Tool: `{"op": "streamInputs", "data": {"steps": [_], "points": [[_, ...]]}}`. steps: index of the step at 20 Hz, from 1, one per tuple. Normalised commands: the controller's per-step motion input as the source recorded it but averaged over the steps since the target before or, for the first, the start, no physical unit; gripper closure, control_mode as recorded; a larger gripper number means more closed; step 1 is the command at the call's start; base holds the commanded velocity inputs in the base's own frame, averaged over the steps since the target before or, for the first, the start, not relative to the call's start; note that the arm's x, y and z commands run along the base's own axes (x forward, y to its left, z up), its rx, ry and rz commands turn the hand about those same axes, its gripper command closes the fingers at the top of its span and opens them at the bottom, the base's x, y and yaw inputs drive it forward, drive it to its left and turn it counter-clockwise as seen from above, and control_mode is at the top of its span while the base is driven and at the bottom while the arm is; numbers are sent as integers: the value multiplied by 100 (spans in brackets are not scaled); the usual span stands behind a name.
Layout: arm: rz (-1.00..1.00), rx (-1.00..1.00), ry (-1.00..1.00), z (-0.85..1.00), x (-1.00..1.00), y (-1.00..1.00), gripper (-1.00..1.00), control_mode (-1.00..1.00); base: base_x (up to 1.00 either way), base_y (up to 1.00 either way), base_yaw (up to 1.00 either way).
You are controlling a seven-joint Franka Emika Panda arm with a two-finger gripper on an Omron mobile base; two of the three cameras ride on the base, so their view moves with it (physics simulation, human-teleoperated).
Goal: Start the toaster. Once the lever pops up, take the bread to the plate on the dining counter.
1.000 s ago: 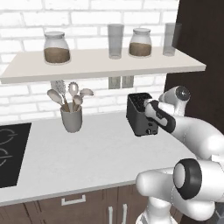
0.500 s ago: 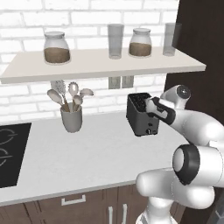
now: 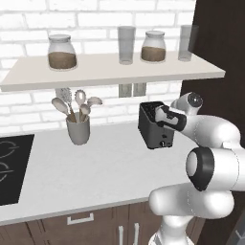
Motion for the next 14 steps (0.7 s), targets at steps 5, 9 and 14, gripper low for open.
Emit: {"op": "streamInputs", "data": {"steps": [5, 9, 14], "points": [[1, 0, 0, 0, 10, 5, -100, -100, 0, 0, 0], [4, 0, 0, 0, 15, 0, -100, -100, 0, 0, 0], [5, 0, 0, 1, 2, 0, -100, -100, 0, 0, 0]]}}
